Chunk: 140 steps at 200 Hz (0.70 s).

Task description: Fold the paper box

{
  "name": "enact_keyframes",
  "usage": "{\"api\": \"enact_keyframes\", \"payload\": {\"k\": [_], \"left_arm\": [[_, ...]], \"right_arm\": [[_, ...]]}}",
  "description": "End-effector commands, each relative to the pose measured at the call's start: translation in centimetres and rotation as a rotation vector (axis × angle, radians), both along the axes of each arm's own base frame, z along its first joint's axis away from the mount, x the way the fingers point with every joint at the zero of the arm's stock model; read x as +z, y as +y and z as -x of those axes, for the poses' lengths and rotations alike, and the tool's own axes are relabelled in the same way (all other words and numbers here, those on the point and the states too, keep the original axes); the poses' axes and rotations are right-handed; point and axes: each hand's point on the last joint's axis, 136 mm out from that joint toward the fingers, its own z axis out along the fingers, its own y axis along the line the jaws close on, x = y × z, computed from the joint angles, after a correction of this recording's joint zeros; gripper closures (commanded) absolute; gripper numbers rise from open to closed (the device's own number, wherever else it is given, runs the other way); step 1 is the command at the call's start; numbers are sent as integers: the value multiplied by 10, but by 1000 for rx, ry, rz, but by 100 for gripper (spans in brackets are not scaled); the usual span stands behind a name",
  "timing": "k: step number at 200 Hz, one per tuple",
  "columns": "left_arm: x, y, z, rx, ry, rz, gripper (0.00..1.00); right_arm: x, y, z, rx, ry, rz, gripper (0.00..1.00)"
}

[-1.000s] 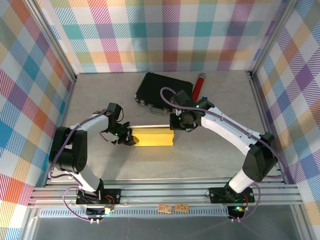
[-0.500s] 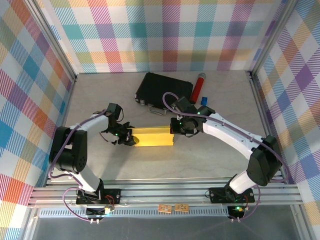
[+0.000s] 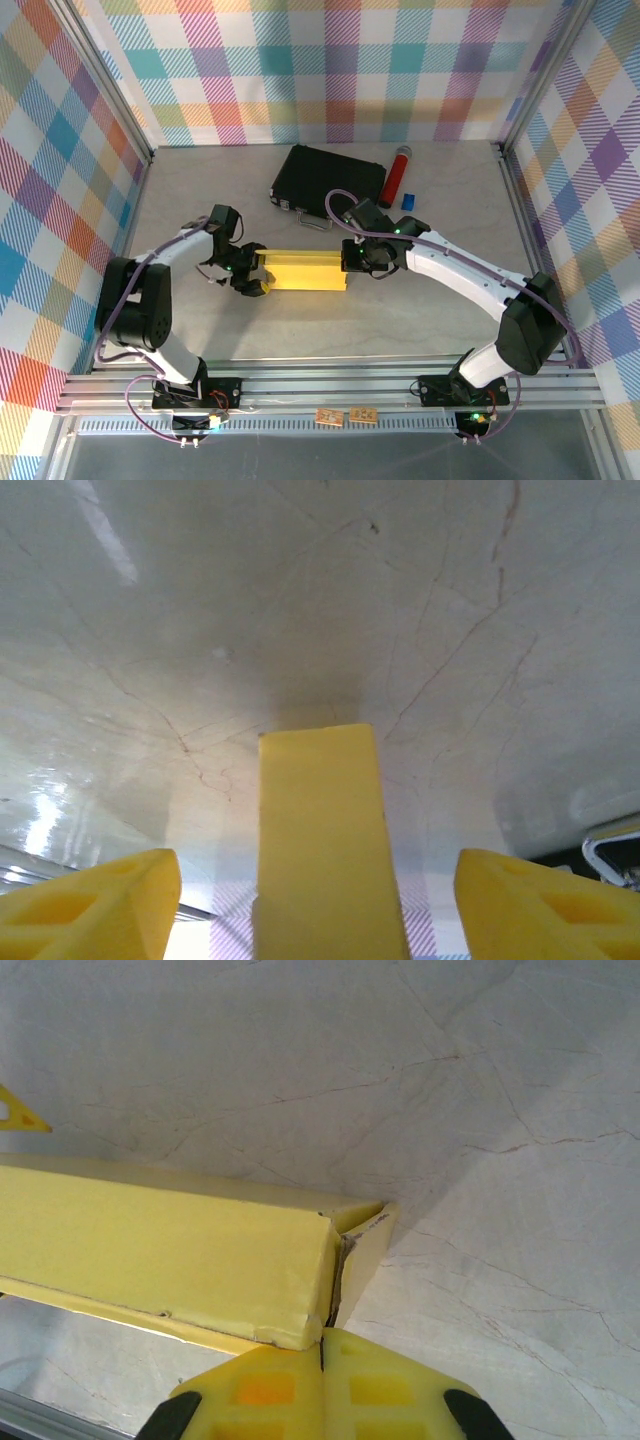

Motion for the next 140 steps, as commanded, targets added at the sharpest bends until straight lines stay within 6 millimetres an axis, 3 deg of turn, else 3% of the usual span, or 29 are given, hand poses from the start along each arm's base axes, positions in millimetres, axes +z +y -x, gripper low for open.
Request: {"api": "enact_keyframes", "payload": {"k": [1,27,57,73,82,90,98,113,140], "left_arm": [[14,15,11,-32,-19,-47,21],[24,32,20,-63,-43,-106,16],[46,71,25,-175,-100,-290,16],[69,95,18,-322,-195,-444,26],[85,102,5,-441,-310,-514,40],[99,102,-6,-558,-425,-554,59],[112,98,-13,-670,-533,-571,66],[130,78,-22,-851,-760,-540,70],[140,53,-19,-1149,-930,-559,74]], "right_arm": [[-22,-17,8,-5,65,119,100],[-18,-15,5,-5,58,119,100],[-15,-13,4,5,64,122,100],[-14,-11,4,6,65,116,100],[-12,-11,4,8,64,114,100],[-11,-12,4,11,62,116,100],[-11,-11,4,14,64,120,100],[-11,-11,3,24,65,127,100],[-11,-10,2,51,66,144,100]]}}
